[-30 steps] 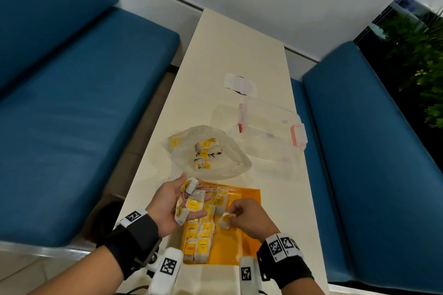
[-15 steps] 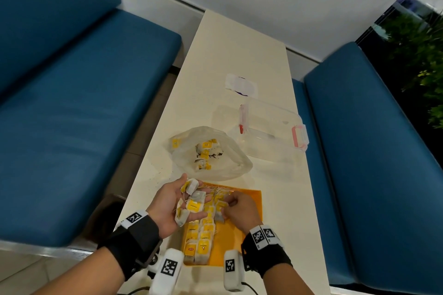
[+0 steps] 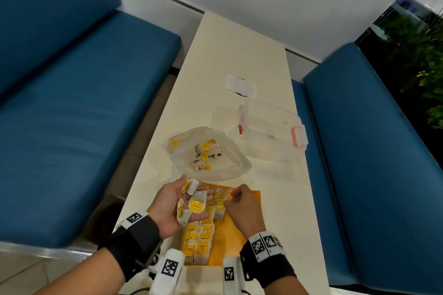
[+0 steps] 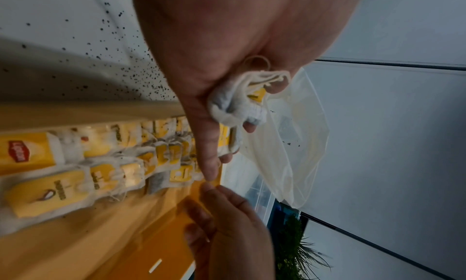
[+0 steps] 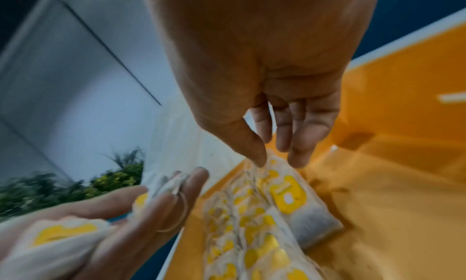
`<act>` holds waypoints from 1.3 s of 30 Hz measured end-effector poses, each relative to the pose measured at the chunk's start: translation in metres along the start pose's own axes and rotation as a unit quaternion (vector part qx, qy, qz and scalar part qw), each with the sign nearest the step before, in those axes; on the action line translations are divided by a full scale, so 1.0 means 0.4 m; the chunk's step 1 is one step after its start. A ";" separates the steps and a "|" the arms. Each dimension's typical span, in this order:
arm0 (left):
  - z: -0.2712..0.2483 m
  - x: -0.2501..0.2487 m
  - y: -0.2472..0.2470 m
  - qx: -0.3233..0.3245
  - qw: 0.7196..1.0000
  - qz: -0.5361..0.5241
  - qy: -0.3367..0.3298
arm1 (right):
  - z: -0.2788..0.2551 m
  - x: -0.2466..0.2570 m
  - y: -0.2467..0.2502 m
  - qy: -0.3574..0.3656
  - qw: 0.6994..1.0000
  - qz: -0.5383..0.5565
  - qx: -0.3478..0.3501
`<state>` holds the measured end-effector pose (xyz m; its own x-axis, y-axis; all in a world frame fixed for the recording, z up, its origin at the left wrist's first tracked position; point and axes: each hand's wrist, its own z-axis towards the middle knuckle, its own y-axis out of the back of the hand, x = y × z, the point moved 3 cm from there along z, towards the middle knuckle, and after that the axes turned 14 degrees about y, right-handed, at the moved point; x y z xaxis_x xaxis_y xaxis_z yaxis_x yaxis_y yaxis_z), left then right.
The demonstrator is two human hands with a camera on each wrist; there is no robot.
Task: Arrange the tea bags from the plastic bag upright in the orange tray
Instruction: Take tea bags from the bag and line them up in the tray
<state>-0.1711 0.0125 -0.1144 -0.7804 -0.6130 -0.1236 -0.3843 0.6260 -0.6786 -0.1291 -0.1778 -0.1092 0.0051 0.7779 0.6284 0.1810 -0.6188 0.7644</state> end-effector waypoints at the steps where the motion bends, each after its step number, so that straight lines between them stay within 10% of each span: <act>1: 0.001 0.001 -0.002 0.003 1.000 0.000 0.002 | -0.010 0.023 0.013 0.036 0.999 0.009 -0.010; 14: 0.019 0.016 -0.014 0.044 0.998 -0.044 0.006 | -0.064 0.106 -0.022 -0.021 0.972 0.218 0.088; 39: -0.028 0.033 -0.002 0.028 1.000 -0.009 0.011 | -0.054 0.130 0.187 0.153 0.984 0.030 -0.089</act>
<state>-0.1866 0.0094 -0.1073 -0.7842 -0.6129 -0.0965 -0.3703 0.5872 -0.7198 -0.1364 -0.1862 -0.0161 -0.2901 0.6872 0.6661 0.0136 -0.6930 0.7209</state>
